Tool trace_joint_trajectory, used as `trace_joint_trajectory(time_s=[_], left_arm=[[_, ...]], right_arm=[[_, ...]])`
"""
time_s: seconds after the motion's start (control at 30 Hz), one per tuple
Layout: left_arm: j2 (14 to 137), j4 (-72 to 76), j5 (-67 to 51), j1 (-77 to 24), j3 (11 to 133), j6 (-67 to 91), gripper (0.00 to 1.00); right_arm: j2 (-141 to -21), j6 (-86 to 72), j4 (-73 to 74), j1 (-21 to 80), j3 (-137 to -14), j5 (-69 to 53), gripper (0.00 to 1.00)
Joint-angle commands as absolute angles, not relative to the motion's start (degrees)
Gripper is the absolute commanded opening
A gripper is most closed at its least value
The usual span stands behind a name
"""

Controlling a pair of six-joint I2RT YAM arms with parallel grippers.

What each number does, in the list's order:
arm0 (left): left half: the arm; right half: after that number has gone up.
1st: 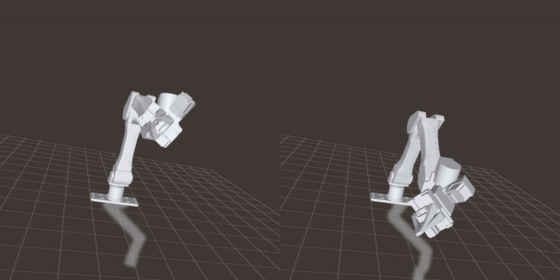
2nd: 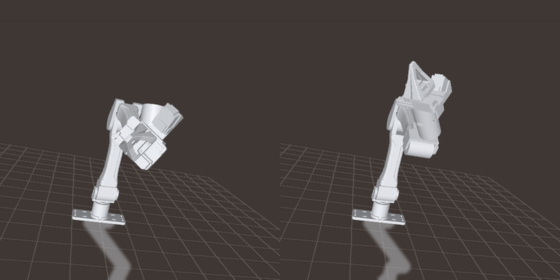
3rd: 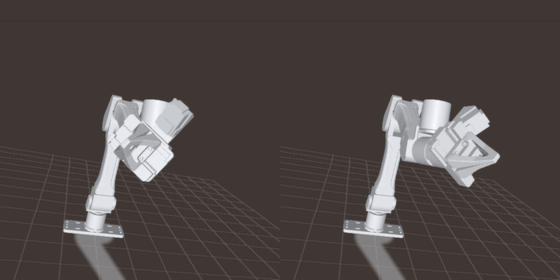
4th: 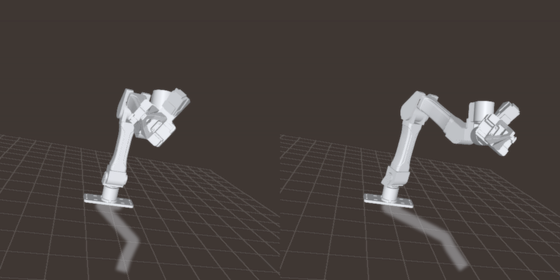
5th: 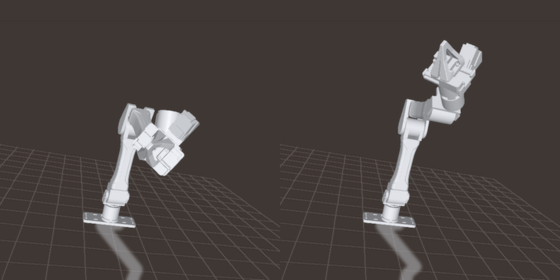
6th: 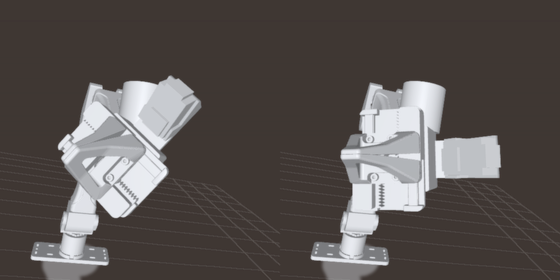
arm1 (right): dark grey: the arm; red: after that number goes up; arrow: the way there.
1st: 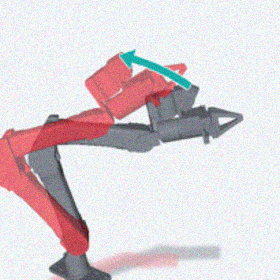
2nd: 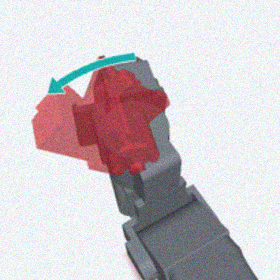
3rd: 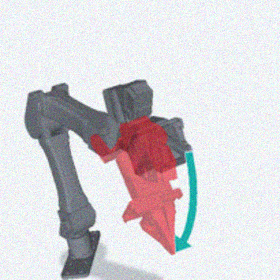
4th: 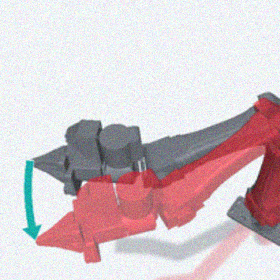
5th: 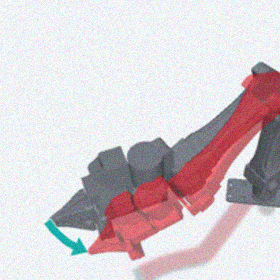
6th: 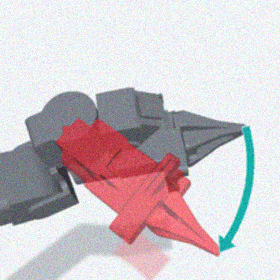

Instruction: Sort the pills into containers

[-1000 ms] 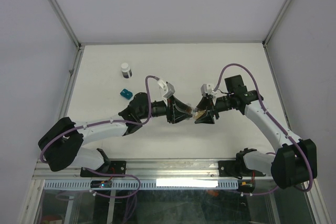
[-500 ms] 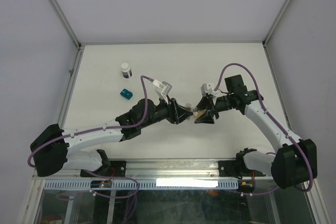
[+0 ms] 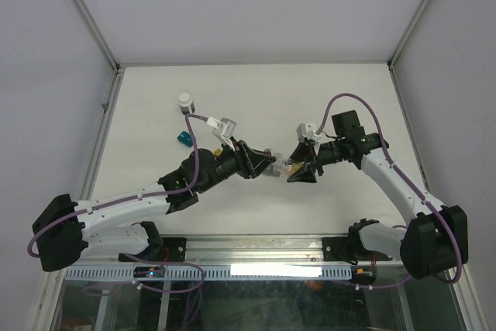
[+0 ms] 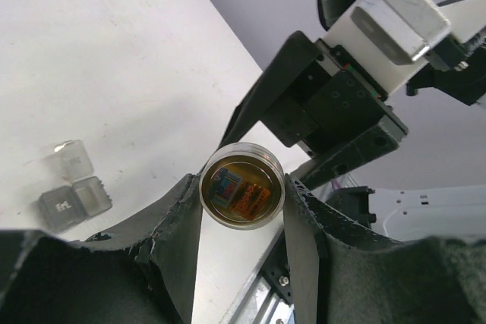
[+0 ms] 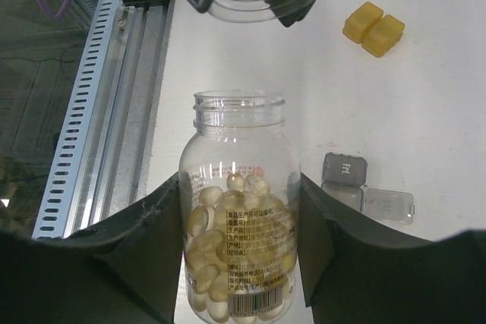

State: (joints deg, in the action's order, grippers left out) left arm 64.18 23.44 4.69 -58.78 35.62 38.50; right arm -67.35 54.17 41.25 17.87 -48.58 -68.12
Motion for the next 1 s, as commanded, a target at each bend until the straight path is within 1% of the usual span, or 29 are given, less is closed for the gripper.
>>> trace_joint_trajectory(time_s=[0.0,0.13,0.23,0.37,0.6,0.63,0.67,0.77,0.8,0.83,0.87,0.97], left_arm=[[61.74,20.49,11.58,-57.7,33.71,39.46,0.0],[63.35,12.84,17.73,-55.36,32.69,39.63,0.0],[67.3,7.24,18.88,-51.86,33.73,39.68,0.01],[75.82,1.61,19.41,-47.72,37.17,37.85,0.05],[92.11,-5.35,24.81,-45.94,48.54,33.38,0.06],[93.86,-6.01,25.56,-45.83,49.9,33.03,0.09],[95.49,-6.32,26.22,-45.66,51.03,32.85,0.15],[100.01,-7.69,27.46,-45.09,54.28,32.12,0.25],[101.22,-8.28,27.78,-44.87,55.17,32.0,0.3],[102.25,-9.07,28.11,-44.8,56.17,32.11,0.38],[103.02,-9.59,28.19,-44.62,56.91,32.08,0.44],[103.22,-10.36,27.27,-44.44,57.88,32.29,0.58]], right_arm=[[-66.69,54.93,41.12,18.02,-50.9,-69.79,0.0],[-66.56,54.98,41.06,17.71,-50.95,-69.79,0.0],[-66.48,54.86,41.06,17.48,-50.92,-69.94,0.0],[-66.44,54.84,41.04,17.1,-50.95,-69.96,0.0],[-66.4,54.68,40.96,16.81,-50.89,-70.07,0.0],[-66.44,54.67,41.01,16.81,-50.89,-70.05,0.0],[-66.44,54.67,40.97,16.8,-50.92,-70.07,0.0],[-66.38,54.67,40.97,16.66,-50.9,-70.05,0.0],[-66.31,54.67,40.97,16.57,-50.96,-70.05,0.0],[-66.35,54.56,40.96,16.49,-50.95,-70.13,0.0],[-66.36,54.41,40.9,16.23,-51.02,-70.26,0.0],[-66.12,53.49,40.51,15.32,-51.29,-70.76,0.0]])
